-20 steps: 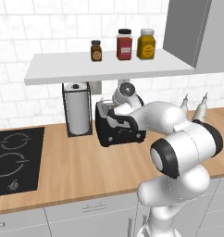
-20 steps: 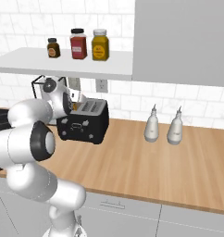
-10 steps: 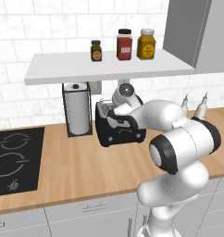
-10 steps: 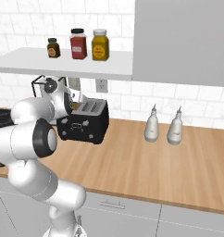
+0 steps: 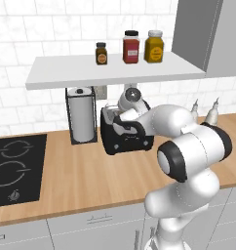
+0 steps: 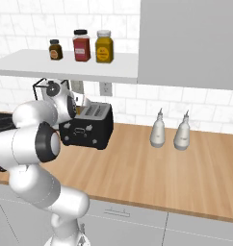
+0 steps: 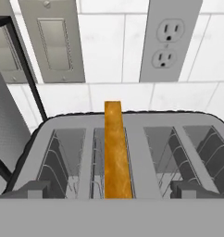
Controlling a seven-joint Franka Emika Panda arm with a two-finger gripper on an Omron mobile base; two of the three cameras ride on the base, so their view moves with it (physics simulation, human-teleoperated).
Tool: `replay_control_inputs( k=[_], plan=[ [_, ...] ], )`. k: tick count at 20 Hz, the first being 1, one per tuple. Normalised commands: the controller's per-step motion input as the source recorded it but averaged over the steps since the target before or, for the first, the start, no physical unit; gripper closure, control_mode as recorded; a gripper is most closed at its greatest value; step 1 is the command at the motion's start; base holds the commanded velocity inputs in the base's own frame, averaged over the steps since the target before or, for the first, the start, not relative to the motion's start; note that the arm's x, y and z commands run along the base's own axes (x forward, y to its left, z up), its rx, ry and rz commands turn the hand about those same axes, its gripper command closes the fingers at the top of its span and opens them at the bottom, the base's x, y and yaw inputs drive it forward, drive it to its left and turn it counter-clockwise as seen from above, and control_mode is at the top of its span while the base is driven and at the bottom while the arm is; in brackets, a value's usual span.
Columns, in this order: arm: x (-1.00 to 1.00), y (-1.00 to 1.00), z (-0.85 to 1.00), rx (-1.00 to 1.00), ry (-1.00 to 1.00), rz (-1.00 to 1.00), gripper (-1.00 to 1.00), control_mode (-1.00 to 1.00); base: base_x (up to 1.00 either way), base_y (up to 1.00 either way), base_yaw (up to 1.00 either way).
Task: Start the toaster. Once the lever pops up, take the bread to the plate on the dining counter.
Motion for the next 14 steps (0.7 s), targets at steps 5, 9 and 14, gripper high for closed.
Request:
replay_control_inputs(
  k=[5, 9, 14],
  plan=[
    [0.0, 0.0, -0.11, 0.0, 0.04, 0.0, -1.0, -1.0, 0.0, 0.0, 0.0],
    [0.0, 0.0, -0.15, 0.0, 0.05, 0.0, -1.0, -1.0, 0.0, 0.0, 0.0],
    [0.02, 0.0, -0.05, 0.0, 0.01, 0.0, -1.0, -1.0, 0.0, 0.0, 0.0]
  ],
)
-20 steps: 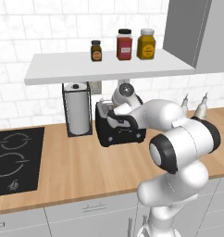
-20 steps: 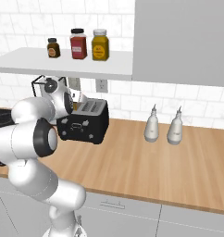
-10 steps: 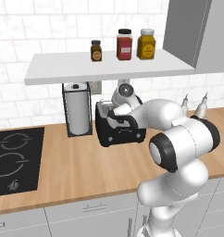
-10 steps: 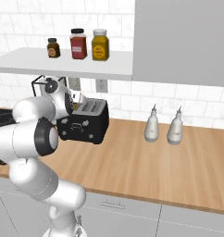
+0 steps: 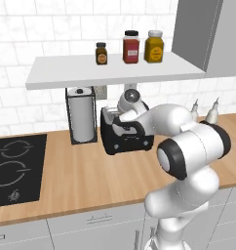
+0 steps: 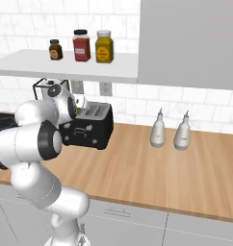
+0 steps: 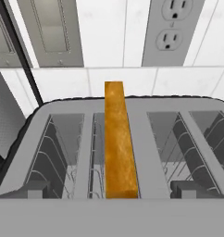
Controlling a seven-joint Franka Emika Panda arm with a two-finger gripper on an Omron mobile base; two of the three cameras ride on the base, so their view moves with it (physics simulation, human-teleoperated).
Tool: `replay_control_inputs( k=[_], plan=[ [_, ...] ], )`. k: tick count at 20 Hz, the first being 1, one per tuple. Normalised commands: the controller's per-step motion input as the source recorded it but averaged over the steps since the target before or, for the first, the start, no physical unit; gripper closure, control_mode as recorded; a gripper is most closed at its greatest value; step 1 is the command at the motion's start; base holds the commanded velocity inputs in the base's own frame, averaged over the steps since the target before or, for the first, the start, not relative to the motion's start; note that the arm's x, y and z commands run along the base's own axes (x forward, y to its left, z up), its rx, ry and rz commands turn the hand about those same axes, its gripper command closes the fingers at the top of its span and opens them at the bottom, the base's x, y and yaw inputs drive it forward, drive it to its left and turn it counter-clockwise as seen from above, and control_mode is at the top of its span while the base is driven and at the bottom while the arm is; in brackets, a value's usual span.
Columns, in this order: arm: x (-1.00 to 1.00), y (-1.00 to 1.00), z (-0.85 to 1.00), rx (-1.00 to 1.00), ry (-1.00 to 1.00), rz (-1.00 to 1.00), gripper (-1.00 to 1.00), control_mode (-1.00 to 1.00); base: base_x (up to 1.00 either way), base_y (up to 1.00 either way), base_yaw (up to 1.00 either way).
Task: Start the toaster. Once the lever pops up, take the bread to the plate on the dining counter.
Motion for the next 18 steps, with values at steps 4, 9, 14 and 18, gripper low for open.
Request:
replay_control_inputs(
  k=[4, 9, 14, 18],
  plan=[
    [0.13, 0.0, 0.0, 0.0, 0.0, 0.0, -1.0, -1.0, 0.0, 0.0, 0.0],
    [0.19, 0.0, 0.0, 0.0, 0.0, 0.0, -1.0, -1.0, 0.0, 0.0, 0.0],
    [0.11, 0.0, 0.0, 0.0, 0.0, 0.0, -1.0, -1.0, 0.0, 0.0, 0.0],
    [0.0, -0.03, -0.11, 0.0, 0.04, -0.01, 1.0, -1.0, 0.0, 0.0, 0.0]
  ],
)
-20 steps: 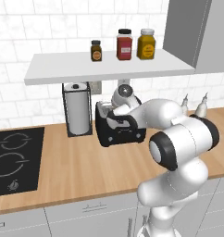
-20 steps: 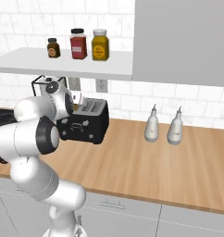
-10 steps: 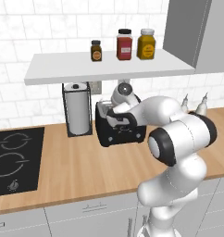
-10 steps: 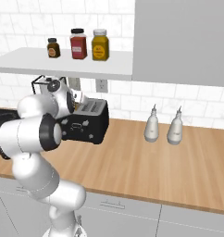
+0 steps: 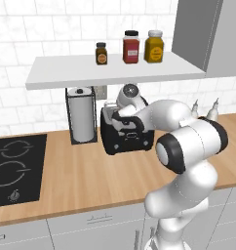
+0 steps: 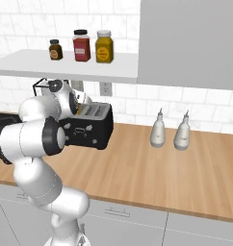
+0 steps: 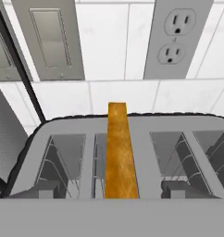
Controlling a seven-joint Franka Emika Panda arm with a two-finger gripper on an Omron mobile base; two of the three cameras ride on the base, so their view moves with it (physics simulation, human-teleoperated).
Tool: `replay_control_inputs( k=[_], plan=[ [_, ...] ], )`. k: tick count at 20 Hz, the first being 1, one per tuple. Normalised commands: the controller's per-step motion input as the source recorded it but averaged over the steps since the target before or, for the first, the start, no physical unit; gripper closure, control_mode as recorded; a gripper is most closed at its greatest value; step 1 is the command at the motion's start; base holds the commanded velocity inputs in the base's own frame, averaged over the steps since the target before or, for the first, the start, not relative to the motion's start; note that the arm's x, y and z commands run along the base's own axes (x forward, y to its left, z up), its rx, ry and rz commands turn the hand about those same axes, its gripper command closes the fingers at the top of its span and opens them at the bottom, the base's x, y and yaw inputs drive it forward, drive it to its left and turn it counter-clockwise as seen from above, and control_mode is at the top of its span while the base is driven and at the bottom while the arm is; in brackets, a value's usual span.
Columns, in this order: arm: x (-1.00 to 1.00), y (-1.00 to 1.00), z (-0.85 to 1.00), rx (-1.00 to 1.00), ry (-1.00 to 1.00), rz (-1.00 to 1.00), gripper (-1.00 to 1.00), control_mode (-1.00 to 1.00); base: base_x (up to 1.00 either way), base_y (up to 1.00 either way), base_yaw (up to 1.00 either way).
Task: Start the toaster. Once the lever pops up, take the bread to the plate on the dining counter.
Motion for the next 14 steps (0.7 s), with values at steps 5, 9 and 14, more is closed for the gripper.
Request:
replay_control_inputs(
  k=[5, 9, 14],
  plan=[
    [0.0, -0.08, -0.13, 0.0, 0.06, -0.01, 1.0, -1.0, 0.0, 0.0, 0.0],
    [0.0, -0.04, -0.07, 0.0, 0.03, 0.0, 1.0, -1.0, 0.0, 0.0, 0.0],
    [-0.02, 0.0, 0.0, 0.0, -0.04, 0.0, 1.0, -1.0, 0.0, 0.0, 0.0]
  ],
)
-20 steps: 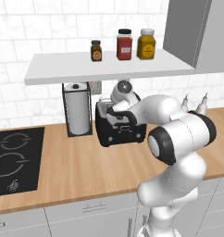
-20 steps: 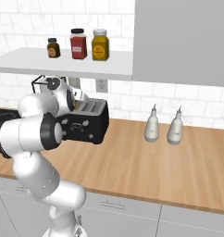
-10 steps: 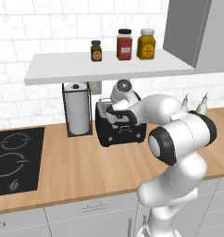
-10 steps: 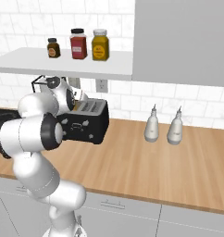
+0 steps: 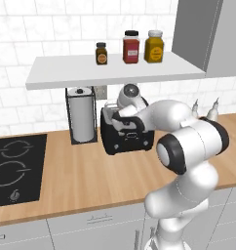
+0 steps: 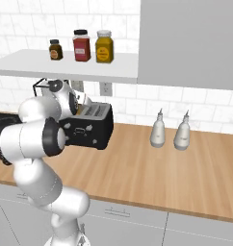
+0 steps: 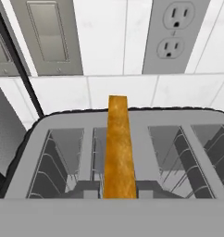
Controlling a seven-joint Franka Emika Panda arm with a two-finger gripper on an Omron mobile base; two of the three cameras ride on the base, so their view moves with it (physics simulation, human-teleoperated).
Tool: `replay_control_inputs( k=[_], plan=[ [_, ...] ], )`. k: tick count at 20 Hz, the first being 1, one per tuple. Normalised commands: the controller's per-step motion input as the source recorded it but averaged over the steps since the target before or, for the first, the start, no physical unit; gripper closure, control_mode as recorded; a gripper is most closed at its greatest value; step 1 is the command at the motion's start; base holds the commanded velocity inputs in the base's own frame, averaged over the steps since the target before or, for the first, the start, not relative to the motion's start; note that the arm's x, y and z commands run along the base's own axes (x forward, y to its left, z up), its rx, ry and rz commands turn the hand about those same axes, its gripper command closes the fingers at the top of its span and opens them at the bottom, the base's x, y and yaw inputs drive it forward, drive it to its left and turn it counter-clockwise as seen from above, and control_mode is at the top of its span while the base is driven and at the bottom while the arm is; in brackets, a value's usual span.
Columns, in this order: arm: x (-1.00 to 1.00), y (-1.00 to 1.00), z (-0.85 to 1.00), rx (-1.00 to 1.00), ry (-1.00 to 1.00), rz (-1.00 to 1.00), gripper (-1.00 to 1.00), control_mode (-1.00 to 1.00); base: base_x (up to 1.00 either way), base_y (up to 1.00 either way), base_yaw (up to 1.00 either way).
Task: Start the toaster. Once the lever pops up, take the bread to the plate on the dining counter.
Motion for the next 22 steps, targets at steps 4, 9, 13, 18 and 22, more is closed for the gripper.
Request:
replay_control_inputs(
  k=[4, 9, 13, 18, 22],
  plan=[
    [-0.18, 0.0, 0.0, 0.0, -0.13, 0.0, 1.0, -1.0, 0.0, 0.0, 0.0],
    [-0.24, 0.0, 0.16, 0.0, -0.14, 0.0, 1.0, -1.0, 0.0, 0.0, 0.0],
    [-0.33, 0.07, 0.55, 0.0, -0.13, 0.0, 1.0, -1.0, 0.0, 0.0, 0.0],
    [-0.41, 0.04, 0.51, 0.0, -0.08, 0.0, 1.0, -1.0, 0.0, 0.0, 0.0],
    [-0.51, 0.0, 0.29, 0.0, 0.0, 0.0, 1.0, -1.0, 0.0, 0.0, 0.0]
  ],
)
